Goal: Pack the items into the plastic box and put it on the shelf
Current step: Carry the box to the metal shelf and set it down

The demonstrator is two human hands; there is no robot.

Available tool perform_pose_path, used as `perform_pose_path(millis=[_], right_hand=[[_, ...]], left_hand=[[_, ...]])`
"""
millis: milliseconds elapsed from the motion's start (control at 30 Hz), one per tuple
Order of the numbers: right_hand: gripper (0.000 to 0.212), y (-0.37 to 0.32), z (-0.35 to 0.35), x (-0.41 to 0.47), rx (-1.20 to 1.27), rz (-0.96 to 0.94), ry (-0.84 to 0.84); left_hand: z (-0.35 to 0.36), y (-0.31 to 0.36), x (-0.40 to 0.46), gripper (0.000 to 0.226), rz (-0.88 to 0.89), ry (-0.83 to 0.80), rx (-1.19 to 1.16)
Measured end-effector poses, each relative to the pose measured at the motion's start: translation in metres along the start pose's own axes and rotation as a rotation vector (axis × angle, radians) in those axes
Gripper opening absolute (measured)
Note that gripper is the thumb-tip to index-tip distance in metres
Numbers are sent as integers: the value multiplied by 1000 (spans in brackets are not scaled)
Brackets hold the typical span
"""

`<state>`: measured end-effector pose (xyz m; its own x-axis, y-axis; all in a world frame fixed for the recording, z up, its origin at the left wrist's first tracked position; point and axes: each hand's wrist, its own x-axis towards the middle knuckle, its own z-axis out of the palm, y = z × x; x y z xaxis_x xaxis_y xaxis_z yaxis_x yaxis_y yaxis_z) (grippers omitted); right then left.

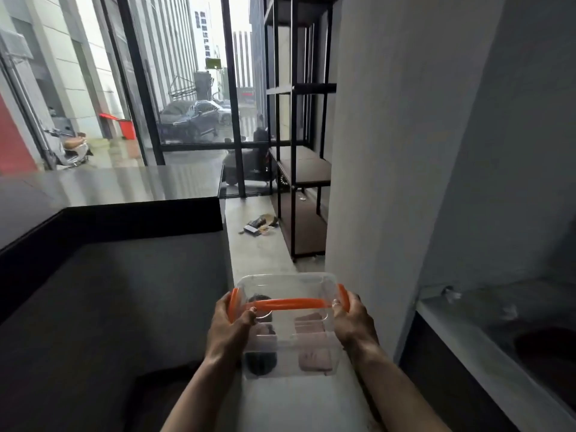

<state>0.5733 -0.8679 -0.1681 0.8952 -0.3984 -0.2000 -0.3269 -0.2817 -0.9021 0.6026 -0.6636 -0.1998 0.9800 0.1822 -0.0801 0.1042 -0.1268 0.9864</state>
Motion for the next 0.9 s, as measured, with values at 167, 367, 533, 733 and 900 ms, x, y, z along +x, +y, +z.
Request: perform_pose_path(millis=[167,367,533,733,900], right_hand=[[48,-7,-3,46,30,-16,15],[48,-22,24,134,17,-54,42],[49,-58,65,243,-19,-82,47],[52,-127,121,410,-25,-44,51],[52,-183,151,533,-21,-27,37]], left_hand=[[27,14,36,65,41,-5,-25],[50,11,125,68,48,11,-33],[69,13,244,76,19,10,-49],[102,36,436,70,6,-20,-117],[127,63,568,71,12,-33,-122]])
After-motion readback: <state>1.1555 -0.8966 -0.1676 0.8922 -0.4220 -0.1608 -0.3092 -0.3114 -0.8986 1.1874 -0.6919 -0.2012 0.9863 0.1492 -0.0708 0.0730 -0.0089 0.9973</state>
